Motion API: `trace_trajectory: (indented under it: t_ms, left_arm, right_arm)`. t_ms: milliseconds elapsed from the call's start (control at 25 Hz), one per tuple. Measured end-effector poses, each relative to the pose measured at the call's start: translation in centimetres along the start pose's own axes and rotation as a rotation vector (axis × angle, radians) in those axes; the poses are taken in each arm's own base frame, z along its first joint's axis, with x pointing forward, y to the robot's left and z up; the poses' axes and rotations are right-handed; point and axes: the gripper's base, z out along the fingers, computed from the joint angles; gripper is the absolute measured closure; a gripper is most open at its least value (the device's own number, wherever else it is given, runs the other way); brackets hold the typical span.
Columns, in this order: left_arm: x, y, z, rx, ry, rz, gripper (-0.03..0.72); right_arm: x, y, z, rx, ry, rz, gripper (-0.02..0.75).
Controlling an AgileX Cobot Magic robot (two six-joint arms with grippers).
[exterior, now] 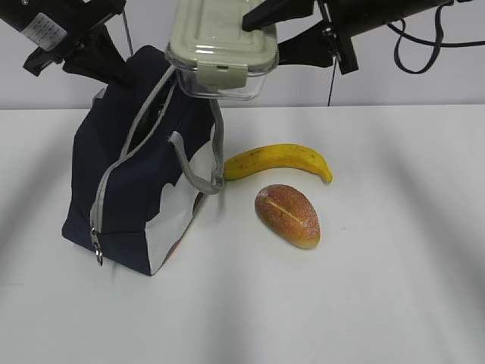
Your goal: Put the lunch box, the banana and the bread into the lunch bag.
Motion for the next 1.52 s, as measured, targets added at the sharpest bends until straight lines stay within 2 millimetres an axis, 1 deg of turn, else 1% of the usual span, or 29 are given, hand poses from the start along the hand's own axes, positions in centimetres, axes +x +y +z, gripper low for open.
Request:
trace_trajectory:
  t_ms: [240, 400, 520, 720, 960, 1080, 1360, 1520]
  left_arm:
    - [0.0, -0.1, 0.0, 0.007, -0.001, -0.002, 0.688]
    - [0.0, -0.2, 0.0, 0.018, -0.004, -0.006, 0.688]
    - [0.0, -0.2, 0.0, 0.025, -0.005, -0.009, 0.688]
    - [-0.1, -0.2, 0.0, 0.027, -0.006, -0.010, 0.688]
    - [-0.1, -0.3, 0.0, 0.033, -0.008, -0.012, 0.688]
    - [-0.1, -0.3, 0.0, 0.033, -0.008, -0.012, 0.688]
    - [-0.1, -0.3, 0.0, 0.033, -0.008, -0.012, 0.688]
    - [-0.1, -0.3, 0.0, 0.033, -0.008, -0.012, 0.688]
  right_arm:
    - [1.7, 2.0, 3.1, 0.001, 0.110, -0.024, 0.352]
    - [2.3, 2.5, 4.2, 0.027, 0.136, -0.027, 0.353]
    - [2.1, 1.7, 4.5, 0.063, 0.127, -0.013, 0.353]
    - [1.8, -1.2, 5.9, 0.161, 0.127, 0.028, 0.353]
    - [1.5, -2.6, 5.8, 0.298, 0.085, 0.065, 0.353]
    - [1.5, -2.4, 6.3, 0.318, 0.067, 0.062, 0.353]
    - [2.4, -0.6, 9.3, 0.344, 0.020, 0.014, 0.353]
    - [2.6, 0.0, 10.2, 0.348, -0.010, 0.008, 0.353]
